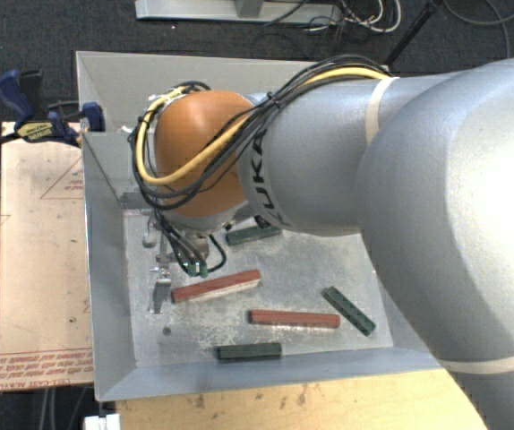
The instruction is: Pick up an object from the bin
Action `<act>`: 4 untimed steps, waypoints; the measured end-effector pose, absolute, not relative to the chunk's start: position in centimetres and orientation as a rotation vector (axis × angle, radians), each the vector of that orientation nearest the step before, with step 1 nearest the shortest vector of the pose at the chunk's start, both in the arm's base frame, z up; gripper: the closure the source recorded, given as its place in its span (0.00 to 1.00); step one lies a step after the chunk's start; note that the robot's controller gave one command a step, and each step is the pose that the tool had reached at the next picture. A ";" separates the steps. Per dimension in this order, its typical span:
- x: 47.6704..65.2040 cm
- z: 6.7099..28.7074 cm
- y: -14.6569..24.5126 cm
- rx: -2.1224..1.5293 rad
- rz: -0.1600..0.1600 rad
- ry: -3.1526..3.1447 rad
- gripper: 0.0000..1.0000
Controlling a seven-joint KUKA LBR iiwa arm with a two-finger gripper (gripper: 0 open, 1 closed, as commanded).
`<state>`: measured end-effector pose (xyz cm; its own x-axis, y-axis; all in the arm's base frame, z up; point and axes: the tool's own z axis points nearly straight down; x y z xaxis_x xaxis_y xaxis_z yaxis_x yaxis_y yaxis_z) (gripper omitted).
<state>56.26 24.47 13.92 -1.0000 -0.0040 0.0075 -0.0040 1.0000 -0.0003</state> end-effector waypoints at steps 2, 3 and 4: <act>51.5 7.3 21.0 -0.077 0.003 -3.103 1.00; 51.5 7.3 21.0 -0.078 0.003 -3.103 1.00; 51.8 11.1 20.5 -0.088 0.002 -3.126 1.00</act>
Offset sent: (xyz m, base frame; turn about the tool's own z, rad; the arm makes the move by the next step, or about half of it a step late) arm -0.0400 -0.0405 -0.0692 0.0629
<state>51.85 20.50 11.09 -0.9983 0.0564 0.0148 0.0564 0.9984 -0.0020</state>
